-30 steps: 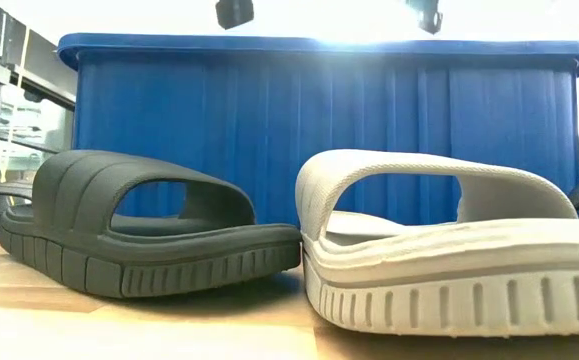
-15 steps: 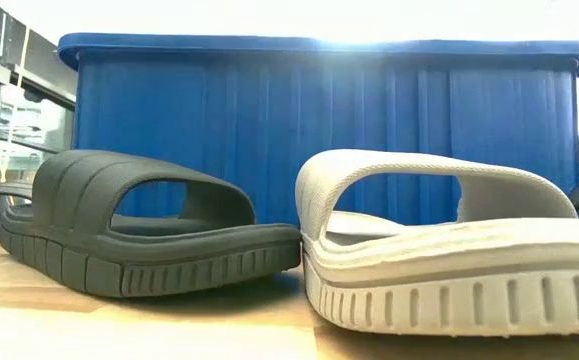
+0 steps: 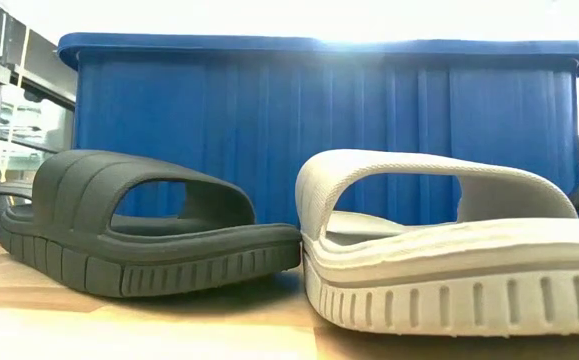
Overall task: Pick and place slides into bin
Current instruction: Put the gray slide into the blue bin
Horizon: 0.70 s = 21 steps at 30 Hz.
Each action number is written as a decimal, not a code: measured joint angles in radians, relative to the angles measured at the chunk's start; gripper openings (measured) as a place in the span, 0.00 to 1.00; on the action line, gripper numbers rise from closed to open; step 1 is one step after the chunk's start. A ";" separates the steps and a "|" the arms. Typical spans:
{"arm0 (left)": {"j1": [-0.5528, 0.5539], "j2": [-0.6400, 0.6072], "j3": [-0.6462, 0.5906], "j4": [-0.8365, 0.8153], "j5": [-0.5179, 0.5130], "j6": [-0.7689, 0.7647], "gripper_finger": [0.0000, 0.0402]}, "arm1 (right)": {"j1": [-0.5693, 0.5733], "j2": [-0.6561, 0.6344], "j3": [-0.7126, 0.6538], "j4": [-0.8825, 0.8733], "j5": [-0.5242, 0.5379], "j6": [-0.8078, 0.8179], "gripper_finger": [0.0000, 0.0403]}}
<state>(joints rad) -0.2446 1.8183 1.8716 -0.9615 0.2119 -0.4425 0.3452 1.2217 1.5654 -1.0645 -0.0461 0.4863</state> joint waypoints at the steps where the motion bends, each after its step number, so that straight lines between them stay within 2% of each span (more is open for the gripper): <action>1: -0.011 0.009 0.000 0.000 -0.024 -0.007 0.33 | 0.016 0.000 0.000 0.000 0.015 0.020 0.30; 6: -0.059 0.017 0.000 -0.027 -0.104 -0.028 0.33 | 0.086 0.027 0.000 0.031 0.023 0.140 0.30; 10: -0.089 -0.014 -0.001 -0.028 -0.110 -0.106 0.33 | 0.134 0.123 0.000 0.171 -0.088 0.168 0.30; 15: -0.163 -0.107 0.002 0.031 -0.197 -0.192 0.33 | 0.201 0.257 0.000 0.281 -0.191 0.231 0.30; 21: -0.279 -0.175 0.002 0.008 -0.389 -0.251 0.33 | 0.290 0.390 0.000 0.321 -0.106 0.282 0.30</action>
<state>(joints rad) -0.5238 1.6431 1.8732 -0.9537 -0.1767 -0.6933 0.6353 1.6118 1.5654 -0.7436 -0.1523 0.7679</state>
